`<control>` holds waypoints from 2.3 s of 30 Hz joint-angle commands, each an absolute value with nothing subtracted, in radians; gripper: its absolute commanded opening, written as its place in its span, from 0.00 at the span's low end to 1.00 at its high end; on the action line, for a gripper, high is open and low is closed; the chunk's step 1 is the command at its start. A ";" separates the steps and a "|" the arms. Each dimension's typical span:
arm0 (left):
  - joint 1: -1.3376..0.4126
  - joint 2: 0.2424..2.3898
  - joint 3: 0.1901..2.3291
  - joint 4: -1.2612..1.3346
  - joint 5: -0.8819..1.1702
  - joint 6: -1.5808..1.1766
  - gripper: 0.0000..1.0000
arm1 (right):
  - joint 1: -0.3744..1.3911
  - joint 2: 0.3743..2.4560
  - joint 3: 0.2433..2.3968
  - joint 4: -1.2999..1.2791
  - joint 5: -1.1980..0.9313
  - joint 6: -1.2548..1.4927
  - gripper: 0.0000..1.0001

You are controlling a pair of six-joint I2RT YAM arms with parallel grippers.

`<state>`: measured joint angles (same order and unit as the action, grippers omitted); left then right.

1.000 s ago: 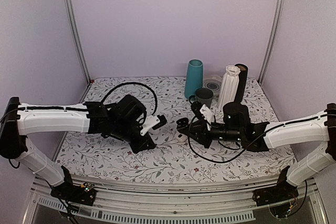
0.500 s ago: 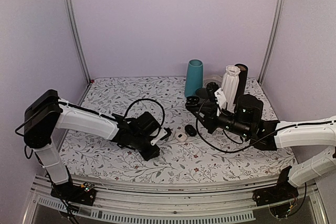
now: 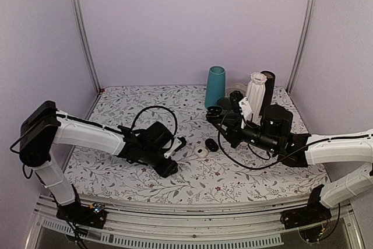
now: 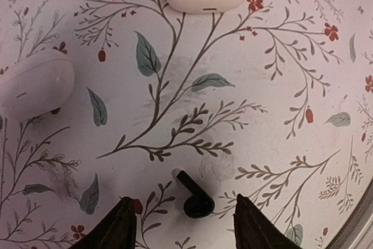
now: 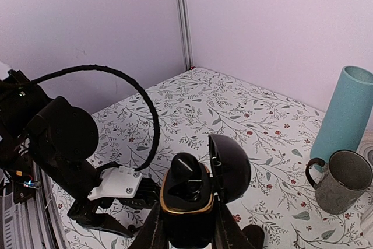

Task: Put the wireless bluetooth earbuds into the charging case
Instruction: Place the right earbud at the center of the board, then adjust the right earbud at the center of the board.

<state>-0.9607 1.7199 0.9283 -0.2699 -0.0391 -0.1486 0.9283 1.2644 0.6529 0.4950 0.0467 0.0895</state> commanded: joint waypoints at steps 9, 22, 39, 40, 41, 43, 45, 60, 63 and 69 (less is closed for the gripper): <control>-0.957 1.601 0.840 -0.209 0.060 -0.371 0.64 | 0.924 1.267 0.709 0.516 0.032 0.080 0.03; -1.019 1.728 0.948 -0.340 -0.126 -0.470 0.64 | 0.925 1.258 0.711 0.513 0.026 0.078 0.03; -1.015 1.768 0.934 -0.394 -0.264 -0.511 0.64 | 0.925 1.258 0.713 0.512 0.005 0.083 0.03; -1.010 1.764 0.931 -0.395 -0.267 -0.510 0.64 | 0.925 1.258 0.713 0.511 0.005 0.083 0.03; -1.004 1.761 0.928 -0.398 -0.270 -0.507 0.64 | 0.924 1.257 0.714 0.509 0.004 0.083 0.03; -0.991 1.750 0.921 -0.399 -0.273 -0.501 0.64 | 0.924 1.256 0.713 0.507 0.005 0.082 0.03; -0.976 1.732 0.911 -0.398 -0.271 -0.492 0.64 | 0.924 1.256 0.714 0.506 0.005 0.080 0.03; -0.883 1.686 0.863 -0.355 -0.211 -0.451 0.58 | 0.923 1.269 0.728 0.503 -0.011 0.076 0.03; -0.879 1.689 0.876 -0.351 -0.186 -0.448 0.56 | 0.924 1.267 0.731 0.499 -0.013 0.074 0.03; -0.876 1.649 0.897 -0.382 -0.153 -0.472 0.49 | 0.924 1.261 0.728 0.487 -0.014 0.072 0.03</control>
<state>-0.8871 1.6985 0.8783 -0.3660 -0.1890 -0.4606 0.9279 1.2652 0.6975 0.4854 -0.0044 0.0814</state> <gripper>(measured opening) 0.519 0.212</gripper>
